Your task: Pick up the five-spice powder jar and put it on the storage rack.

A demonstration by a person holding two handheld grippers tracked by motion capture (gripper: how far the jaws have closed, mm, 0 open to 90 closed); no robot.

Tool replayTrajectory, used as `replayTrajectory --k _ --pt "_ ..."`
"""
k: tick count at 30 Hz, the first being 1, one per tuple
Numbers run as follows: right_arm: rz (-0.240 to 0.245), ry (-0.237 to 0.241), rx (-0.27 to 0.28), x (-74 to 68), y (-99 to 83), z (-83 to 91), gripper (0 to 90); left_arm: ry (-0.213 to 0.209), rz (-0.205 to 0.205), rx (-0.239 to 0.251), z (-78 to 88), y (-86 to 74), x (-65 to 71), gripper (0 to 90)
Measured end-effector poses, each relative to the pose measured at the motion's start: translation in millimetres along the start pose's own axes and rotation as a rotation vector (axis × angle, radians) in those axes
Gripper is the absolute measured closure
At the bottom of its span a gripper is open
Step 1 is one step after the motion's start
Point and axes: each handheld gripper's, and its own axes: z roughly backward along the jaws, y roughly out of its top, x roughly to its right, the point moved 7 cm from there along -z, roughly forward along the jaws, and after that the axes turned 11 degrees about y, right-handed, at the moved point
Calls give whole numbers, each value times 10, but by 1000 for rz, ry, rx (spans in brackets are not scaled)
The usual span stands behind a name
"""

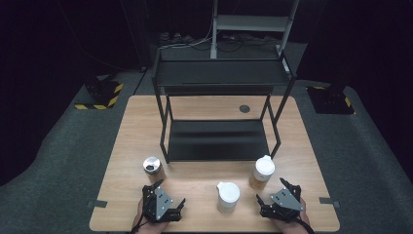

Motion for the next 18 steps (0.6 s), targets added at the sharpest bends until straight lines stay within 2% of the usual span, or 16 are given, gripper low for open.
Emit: replayTrajectory --k 4,18 --pt "-1 3 6 7 -7 6 0 -1 11 -1 -1 -2 -6 6" --pt "-25 28 29 45 -27 28 0 2 -11 -17 -15 21 15 6"
